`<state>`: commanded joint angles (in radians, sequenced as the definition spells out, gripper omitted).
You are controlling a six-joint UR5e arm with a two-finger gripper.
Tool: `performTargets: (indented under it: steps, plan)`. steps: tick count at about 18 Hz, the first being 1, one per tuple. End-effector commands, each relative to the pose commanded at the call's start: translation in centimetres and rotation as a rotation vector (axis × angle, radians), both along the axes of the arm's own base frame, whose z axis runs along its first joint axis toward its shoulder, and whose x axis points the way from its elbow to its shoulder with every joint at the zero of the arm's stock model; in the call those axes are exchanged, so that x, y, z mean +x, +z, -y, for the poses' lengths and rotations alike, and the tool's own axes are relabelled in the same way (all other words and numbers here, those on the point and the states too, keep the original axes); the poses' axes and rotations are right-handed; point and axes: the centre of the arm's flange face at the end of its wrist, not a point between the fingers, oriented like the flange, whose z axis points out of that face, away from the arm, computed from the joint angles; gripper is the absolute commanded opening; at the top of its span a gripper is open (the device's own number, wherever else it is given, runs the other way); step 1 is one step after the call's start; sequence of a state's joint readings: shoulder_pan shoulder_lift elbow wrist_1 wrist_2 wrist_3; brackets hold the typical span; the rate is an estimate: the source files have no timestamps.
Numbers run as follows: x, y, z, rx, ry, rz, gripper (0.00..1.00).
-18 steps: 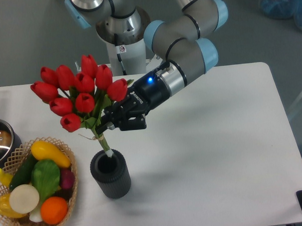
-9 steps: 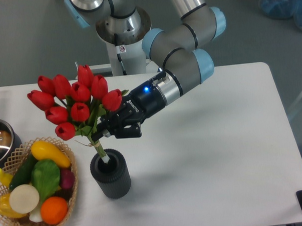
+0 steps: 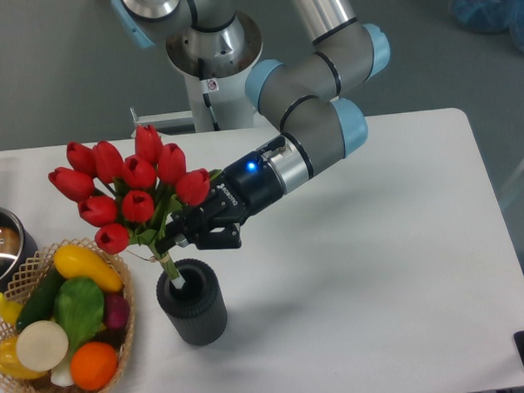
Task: Insert the flowers into the vase
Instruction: 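Lower the tulip stems into the black vase opening, then push the tulips deeper into the vase and settle them upright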
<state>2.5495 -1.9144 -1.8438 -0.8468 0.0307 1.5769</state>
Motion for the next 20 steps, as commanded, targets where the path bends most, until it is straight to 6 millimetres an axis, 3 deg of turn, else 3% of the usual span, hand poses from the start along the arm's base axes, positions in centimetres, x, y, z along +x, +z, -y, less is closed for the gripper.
performTargets:
  steps: [20]
  plan:
    - [-1.2,-5.3,0.2,-0.022,0.013,0.041,0.19]
